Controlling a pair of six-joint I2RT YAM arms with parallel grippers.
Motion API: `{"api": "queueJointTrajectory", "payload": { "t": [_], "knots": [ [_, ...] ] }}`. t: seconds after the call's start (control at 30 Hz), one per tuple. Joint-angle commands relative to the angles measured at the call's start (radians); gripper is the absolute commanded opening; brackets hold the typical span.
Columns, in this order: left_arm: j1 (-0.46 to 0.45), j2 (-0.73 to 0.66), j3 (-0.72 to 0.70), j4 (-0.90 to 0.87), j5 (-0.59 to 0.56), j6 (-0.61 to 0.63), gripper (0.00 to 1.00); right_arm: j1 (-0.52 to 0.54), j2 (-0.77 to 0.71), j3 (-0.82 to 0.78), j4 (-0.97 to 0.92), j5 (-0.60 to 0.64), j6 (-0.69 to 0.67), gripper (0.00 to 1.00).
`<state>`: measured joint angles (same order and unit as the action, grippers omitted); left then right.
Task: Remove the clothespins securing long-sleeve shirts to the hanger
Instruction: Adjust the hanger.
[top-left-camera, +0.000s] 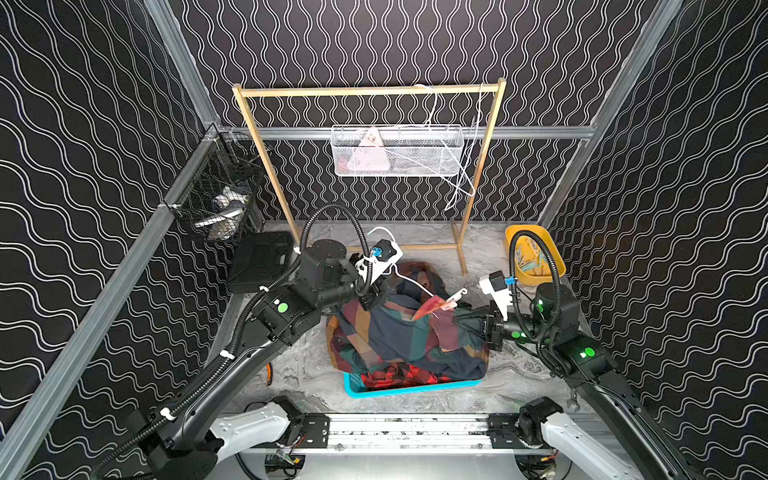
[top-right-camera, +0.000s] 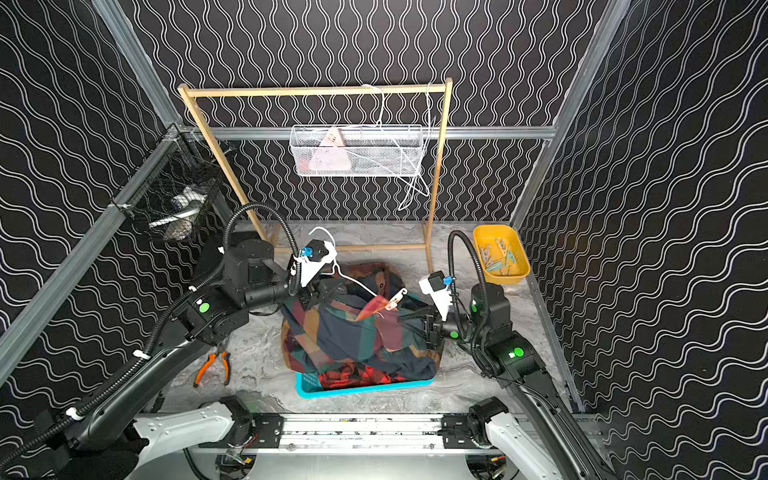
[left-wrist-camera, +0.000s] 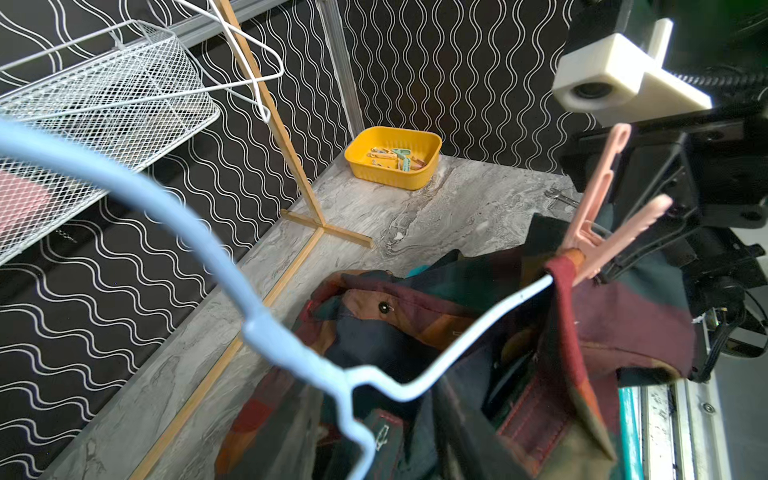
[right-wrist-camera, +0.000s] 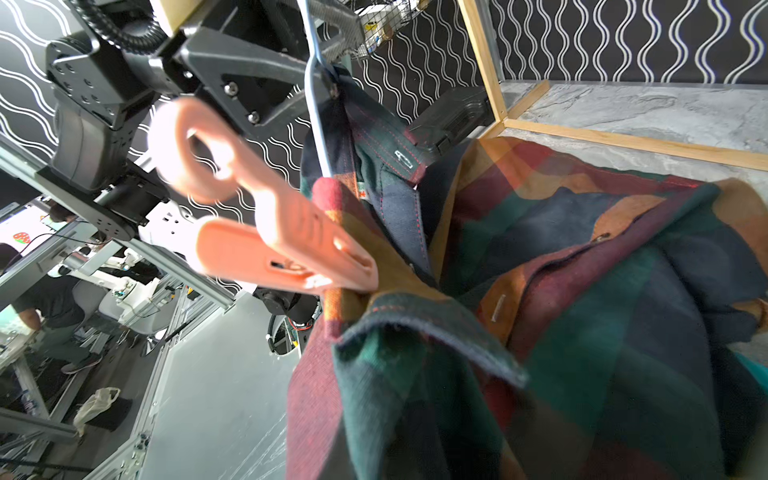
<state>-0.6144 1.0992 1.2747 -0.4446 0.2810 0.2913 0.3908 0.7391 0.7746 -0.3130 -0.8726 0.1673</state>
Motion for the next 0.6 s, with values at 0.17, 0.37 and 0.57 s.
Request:
{"api": "queueJointTrajectory", "payload": {
  "t": [0.17, 0.37, 0.57],
  "knots": [
    [0.003, -0.023, -0.02, -0.02, 0.077, 0.065, 0.0, 0.002, 0.055, 0.023, 0.063, -0.042, -0.017, 0.0],
    [0.004, -0.074, -0.089, 0.004, 0.067, 0.13, 0.0, 0.0, 0.056, 0.051, -0.003, 0.031, -0.053, 0.3],
    [0.003, -0.114, -0.156, 0.041, 0.013, 0.158, 0.0, -0.023, 0.01, 0.092, -0.023, 0.052, -0.072, 0.56]
  ]
}}
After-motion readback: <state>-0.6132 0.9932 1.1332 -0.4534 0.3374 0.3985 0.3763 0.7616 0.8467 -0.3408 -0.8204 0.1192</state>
